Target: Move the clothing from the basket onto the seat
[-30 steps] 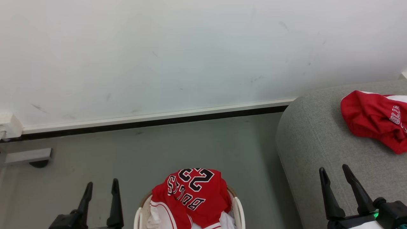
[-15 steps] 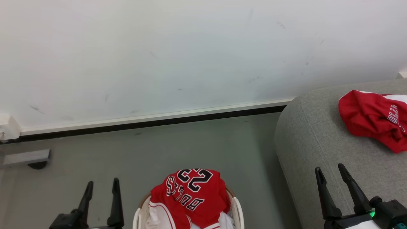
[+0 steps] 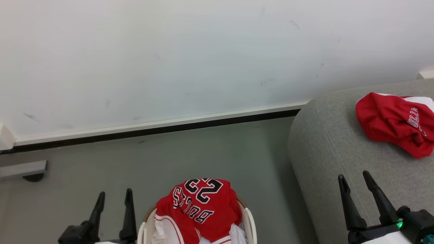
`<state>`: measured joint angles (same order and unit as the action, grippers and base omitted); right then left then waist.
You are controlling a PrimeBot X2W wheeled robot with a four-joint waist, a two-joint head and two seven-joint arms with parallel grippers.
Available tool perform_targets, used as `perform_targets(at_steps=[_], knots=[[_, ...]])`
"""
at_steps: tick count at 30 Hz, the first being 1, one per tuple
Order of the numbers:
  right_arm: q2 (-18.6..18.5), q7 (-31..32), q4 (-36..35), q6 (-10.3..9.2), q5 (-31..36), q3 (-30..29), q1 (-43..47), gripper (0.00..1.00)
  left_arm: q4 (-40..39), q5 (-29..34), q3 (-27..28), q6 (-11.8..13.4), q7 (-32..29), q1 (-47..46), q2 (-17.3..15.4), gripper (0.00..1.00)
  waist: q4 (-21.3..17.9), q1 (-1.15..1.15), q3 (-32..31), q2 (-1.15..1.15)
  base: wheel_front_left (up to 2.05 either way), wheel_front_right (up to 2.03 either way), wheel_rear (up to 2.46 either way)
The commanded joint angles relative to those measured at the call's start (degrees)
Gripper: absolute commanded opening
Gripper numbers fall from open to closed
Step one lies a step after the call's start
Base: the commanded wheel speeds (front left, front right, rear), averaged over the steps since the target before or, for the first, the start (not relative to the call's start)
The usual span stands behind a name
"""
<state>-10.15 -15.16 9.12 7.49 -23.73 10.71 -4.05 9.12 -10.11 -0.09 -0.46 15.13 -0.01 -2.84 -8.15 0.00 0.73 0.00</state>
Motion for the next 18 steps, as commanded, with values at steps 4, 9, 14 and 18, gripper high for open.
perform_targets(at_steps=[4, 9, 14, 18], knots=[[-0.51, 0.04, -0.11, 0.01, -0.28, -0.11, -1.01, 1.00, 1.09, -0.60, -0.48, -0.35, 0.03, -1.20, -0.12, 1.00, -1.21, 0.00, 0.68, 0.00, 0.00, 0.00, 0.00], [-0.59, 0.04, -0.41, 0.01, -0.41, -0.17, -2.35, 1.00, 3.33, 0.15, -1.27, -0.91, 0.03, -2.87, -0.13, 1.00, -3.27, 0.00, 2.44, 0.00, 0.00, 0.00, 0.00], [-0.89, 0.03, -0.80, 0.02, -0.58, -0.37, -4.49, 1.00, 7.30, 1.50, -2.24, -1.86, 0.03, -5.85, -0.15, 1.00, -5.92, 0.00, 5.34, 0.00, 0.00, 0.00, 0.00], [-1.01, 0.04, -0.97, 0.01, -0.96, -1.20, -6.71, 1.00, 12.43, 3.07, -3.47, -2.96, 0.03, -8.60, -0.51, 1.00, -8.05, 0.00, 8.05, 0.00, 0.00, 0.00, 0.00]])
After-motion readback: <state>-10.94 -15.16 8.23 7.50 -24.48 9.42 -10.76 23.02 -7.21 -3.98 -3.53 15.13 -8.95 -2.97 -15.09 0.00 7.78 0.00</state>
